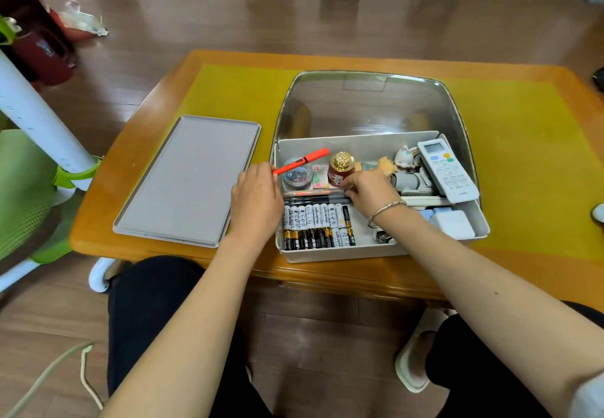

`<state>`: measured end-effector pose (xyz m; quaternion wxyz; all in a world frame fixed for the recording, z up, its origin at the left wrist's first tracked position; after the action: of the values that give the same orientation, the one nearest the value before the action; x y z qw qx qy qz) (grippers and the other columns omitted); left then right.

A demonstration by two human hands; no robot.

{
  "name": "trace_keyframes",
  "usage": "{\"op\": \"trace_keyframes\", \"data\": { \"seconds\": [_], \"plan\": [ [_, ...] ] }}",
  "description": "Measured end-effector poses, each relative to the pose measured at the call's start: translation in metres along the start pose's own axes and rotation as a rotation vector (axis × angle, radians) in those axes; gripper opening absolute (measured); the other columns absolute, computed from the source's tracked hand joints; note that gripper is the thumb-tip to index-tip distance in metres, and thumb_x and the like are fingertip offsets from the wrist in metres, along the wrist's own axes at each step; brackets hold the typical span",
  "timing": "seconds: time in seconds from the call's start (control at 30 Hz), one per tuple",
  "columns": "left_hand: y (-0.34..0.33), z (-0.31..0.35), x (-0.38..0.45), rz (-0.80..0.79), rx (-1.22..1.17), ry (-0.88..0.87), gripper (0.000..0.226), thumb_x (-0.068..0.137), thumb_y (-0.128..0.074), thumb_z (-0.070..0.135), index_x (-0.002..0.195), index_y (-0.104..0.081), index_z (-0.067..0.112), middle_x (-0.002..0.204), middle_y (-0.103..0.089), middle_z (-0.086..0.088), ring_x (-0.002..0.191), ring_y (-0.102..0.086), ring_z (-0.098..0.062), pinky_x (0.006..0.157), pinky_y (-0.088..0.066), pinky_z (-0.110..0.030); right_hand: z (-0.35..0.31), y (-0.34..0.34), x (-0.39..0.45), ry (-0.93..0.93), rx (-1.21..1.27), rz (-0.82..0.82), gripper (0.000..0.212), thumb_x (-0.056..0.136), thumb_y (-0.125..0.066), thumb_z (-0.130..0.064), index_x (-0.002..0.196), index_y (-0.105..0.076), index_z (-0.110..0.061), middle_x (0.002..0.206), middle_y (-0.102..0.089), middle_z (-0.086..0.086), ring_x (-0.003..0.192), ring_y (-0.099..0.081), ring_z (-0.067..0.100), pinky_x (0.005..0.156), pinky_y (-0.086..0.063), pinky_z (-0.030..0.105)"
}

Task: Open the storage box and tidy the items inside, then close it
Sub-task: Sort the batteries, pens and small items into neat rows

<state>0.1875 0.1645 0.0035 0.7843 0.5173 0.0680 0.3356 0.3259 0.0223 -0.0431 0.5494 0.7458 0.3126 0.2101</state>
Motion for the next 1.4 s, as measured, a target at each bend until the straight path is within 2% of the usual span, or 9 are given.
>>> {"op": "trace_keyframes", "data": {
  "seconds": [0.17, 0.3, 0.53, 0.6, 0.8, 0.9, 1.03, 1.23, 1.4],
  "plan": [
    [0.003, 0.005, -0.001, 0.039, 0.049, -0.056, 0.018, 0.100, -0.042, 0.022, 0.108, -0.057, 0.016, 0.108, -0.061, -0.005, 0.099, -0.044, -0.023, 0.077, -0.029, -0.032, 0.012, 0.017, -0.005, -0.038, 0.169, 0.143, 0.023, 0.087, -0.059, -0.006, 0.106, -0.070, -0.012, 0.101, -0.071, 0.008, 0.097, -0.063, 0.025, 0.090, -0.048, 0.032],
    [0.004, 0.013, -0.001, 0.042, 0.028, -0.097, 0.013, 0.098, -0.047, 0.023, 0.102, -0.059, 0.020, 0.102, -0.065, 0.001, 0.091, -0.034, -0.015, 0.073, -0.022, -0.030, 0.002, 0.051, -0.020, 0.107, 0.308, 0.309, 0.042, 0.083, -0.068, -0.013, 0.123, -0.059, -0.017, 0.103, -0.062, -0.005, 0.081, -0.055, 0.008, 0.086, -0.043, 0.023],
    [-0.007, 0.032, -0.006, -0.006, -0.004, -0.157, 0.015, 0.096, -0.051, 0.024, 0.102, -0.064, 0.019, 0.096, -0.063, -0.005, 0.088, -0.028, -0.013, 0.076, -0.031, -0.035, -0.004, 0.046, -0.019, 0.178, 0.278, 0.178, 0.020, 0.081, -0.072, -0.015, 0.100, -0.073, -0.009, 0.094, -0.072, 0.006, 0.077, -0.051, 0.007, 0.066, -0.029, 0.003],
    [-0.012, 0.030, -0.006, -0.031, 0.071, -0.149, 0.016, 0.094, -0.055, 0.026, 0.106, -0.063, 0.020, 0.105, -0.063, -0.004, 0.099, -0.035, -0.018, 0.080, -0.030, -0.035, 0.004, 0.034, -0.014, 0.113, 0.242, 0.107, 0.017, 0.080, -0.073, -0.014, 0.096, -0.074, -0.010, 0.090, -0.071, 0.005, 0.073, -0.048, 0.007, 0.063, -0.029, 0.007],
    [-0.016, 0.047, -0.017, -0.042, 0.114, -0.221, 0.030, 0.090, -0.059, 0.021, 0.120, -0.057, 0.015, 0.140, -0.043, -0.007, 0.131, -0.032, -0.024, 0.104, -0.033, -0.037, 0.009, 0.008, 0.000, 0.016, 0.100, 0.005, 0.012, 0.079, -0.073, -0.017, 0.091, -0.073, -0.014, 0.097, -0.069, 0.005, 0.091, -0.059, 0.020, 0.083, -0.047, 0.029],
    [-0.033, 0.060, -0.024, -0.160, 0.035, -0.282, 0.030, 0.095, -0.052, 0.019, 0.124, -0.056, 0.012, 0.144, -0.038, -0.007, 0.134, -0.030, -0.022, 0.109, -0.032, -0.037, 0.006, 0.004, 0.006, 0.019, 0.042, 0.004, 0.011, 0.077, -0.074, -0.018, 0.087, -0.072, -0.015, 0.096, -0.066, 0.007, 0.088, -0.059, 0.022, 0.081, -0.048, 0.029],
    [-0.055, 0.061, -0.026, -0.298, 0.094, -0.246, 0.037, 0.096, -0.049, 0.024, 0.128, -0.053, 0.008, 0.133, -0.044, -0.009, 0.122, -0.039, -0.024, 0.102, -0.039, -0.039, 0.006, 0.000, 0.007, 0.009, -0.002, 0.005, 0.011, 0.076, -0.076, -0.021, 0.085, -0.071, -0.016, 0.092, -0.067, 0.006, 0.085, -0.060, 0.021, 0.076, -0.048, 0.030],
    [-0.086, 0.051, -0.031, -0.564, 0.286, -0.152, 0.042, 0.098, -0.042, 0.034, 0.132, -0.045, 0.010, 0.140, -0.034, -0.012, 0.129, -0.030, -0.031, 0.102, -0.035, -0.049, 0.005, 0.007, 0.000, 0.042, 0.074, 0.008, 0.022, 0.080, -0.072, -0.014, 0.101, -0.070, -0.011, 0.102, -0.068, 0.007, 0.095, -0.060, 0.021, 0.084, -0.045, 0.028],
    [-0.095, 0.047, -0.032, -0.592, 0.285, -0.135, 0.052, 0.098, -0.043, 0.039, 0.142, -0.035, 0.011, 0.145, -0.030, -0.012, 0.134, -0.025, -0.032, 0.104, -0.033, -0.050, 0.019, 0.049, -0.029, 0.045, 0.245, 0.155, 0.018, 0.079, -0.073, -0.012, 0.098, -0.072, -0.011, 0.093, -0.068, 0.003, 0.080, -0.054, 0.011, 0.076, -0.039, 0.019]
  ]
}}
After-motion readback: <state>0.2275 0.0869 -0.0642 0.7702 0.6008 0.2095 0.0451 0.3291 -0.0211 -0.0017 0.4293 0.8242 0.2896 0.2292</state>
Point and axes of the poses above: each hand's wrist, its own x-axis towards the middle knuckle, its own y-axis out of the back of the hand, z = x × y, the point moved 10 cm from there along x, towards the middle knuckle
